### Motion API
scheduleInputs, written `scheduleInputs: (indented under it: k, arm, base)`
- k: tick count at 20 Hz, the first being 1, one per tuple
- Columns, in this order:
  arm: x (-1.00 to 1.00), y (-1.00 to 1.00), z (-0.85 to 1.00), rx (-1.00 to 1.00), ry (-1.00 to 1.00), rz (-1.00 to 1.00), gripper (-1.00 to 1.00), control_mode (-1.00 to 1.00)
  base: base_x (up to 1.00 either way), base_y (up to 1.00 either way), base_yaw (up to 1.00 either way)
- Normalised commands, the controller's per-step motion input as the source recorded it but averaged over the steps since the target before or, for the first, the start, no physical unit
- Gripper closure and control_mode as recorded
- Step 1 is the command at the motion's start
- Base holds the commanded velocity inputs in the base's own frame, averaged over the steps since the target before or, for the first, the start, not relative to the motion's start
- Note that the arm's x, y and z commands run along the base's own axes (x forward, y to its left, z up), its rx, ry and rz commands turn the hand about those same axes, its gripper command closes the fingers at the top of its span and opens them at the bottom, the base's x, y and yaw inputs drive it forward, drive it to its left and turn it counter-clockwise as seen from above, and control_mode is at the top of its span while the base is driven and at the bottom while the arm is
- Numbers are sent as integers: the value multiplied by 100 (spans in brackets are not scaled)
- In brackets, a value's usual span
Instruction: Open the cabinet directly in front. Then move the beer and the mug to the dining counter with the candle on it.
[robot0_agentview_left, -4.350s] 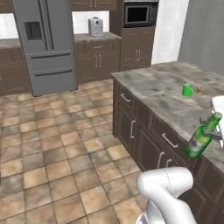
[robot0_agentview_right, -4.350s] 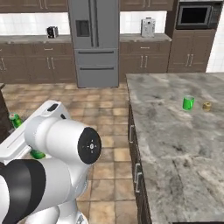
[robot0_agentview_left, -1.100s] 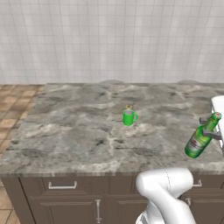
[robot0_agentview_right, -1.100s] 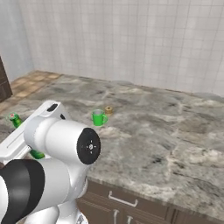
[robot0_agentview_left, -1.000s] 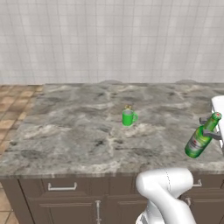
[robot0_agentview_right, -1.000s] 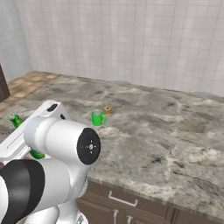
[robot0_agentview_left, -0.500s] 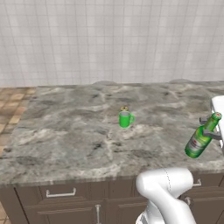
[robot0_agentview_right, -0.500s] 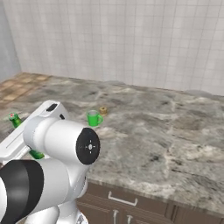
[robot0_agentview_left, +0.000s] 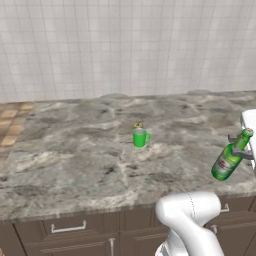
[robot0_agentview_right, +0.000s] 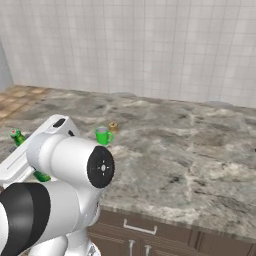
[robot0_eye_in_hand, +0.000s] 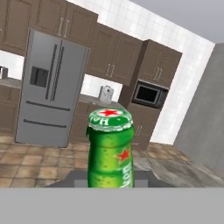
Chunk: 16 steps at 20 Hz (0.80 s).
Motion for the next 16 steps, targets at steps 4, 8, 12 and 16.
scheduleInputs:
  k: [4,8,12,16]
  arm:
    - [0,0,0,0,0,0,100,100]
    - [0,0,0,0,0,0,100,100]
    - [0,0,0,0,0,0,100,100]
    - [0,0,0,0,0,0,100,100]
  base:
    - [100,0,-25]
    - [100,0,-26]
    - [87,0,-20]
    - [37,0,-7]
